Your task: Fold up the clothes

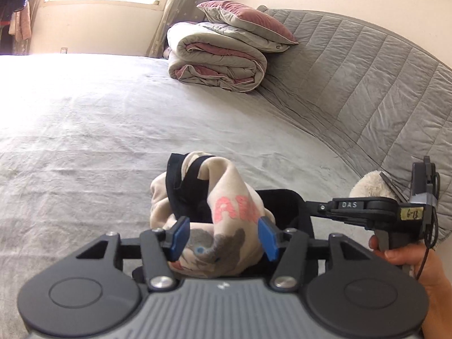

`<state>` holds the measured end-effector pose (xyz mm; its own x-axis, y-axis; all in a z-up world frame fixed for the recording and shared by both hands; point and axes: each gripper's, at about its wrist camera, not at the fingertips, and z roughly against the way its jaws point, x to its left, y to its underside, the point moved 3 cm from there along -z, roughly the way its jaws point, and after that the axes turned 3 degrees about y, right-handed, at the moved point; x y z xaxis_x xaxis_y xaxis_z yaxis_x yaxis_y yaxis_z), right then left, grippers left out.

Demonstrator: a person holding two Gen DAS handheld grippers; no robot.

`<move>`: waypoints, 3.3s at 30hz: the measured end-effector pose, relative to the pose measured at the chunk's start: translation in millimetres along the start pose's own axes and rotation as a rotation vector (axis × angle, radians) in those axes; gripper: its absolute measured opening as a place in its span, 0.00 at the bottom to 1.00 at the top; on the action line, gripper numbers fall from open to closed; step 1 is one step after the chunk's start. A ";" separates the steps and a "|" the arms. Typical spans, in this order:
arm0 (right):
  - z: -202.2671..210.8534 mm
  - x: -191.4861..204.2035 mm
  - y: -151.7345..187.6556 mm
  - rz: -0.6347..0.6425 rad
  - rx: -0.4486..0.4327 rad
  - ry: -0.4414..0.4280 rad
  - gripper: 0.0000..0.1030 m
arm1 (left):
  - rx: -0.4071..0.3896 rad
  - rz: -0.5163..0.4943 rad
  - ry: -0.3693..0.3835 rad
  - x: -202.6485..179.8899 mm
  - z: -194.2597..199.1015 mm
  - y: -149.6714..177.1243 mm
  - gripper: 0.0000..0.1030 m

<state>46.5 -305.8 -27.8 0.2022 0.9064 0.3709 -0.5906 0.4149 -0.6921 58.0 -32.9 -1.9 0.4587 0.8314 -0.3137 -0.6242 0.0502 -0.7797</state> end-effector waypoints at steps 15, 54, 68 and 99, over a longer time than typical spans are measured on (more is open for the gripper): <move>-9.2 7.1 -0.9 0.082 0.011 0.015 0.45 | 0.170 0.175 -0.183 37.1 -96.4 -12.0 0.28; 47.5 16.1 0.1 0.228 -0.182 0.100 0.03 | -0.195 0.109 -0.635 64.5 145.6 21.8 0.02; 67.9 -27.0 35.7 0.343 -0.110 0.152 0.02 | 0.023 0.213 -0.582 85.3 171.5 81.4 0.02; 40.0 -26.3 56.0 0.332 0.086 0.010 0.48 | 0.153 -0.021 -0.229 36.3 43.1 68.8 0.70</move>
<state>-23.1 -309.5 -51.6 -0.0047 0.9918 0.1276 -0.6892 0.0893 -0.7190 4.4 24.6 -43.6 0.3285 0.9318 -0.1545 -0.7123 0.1370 -0.6884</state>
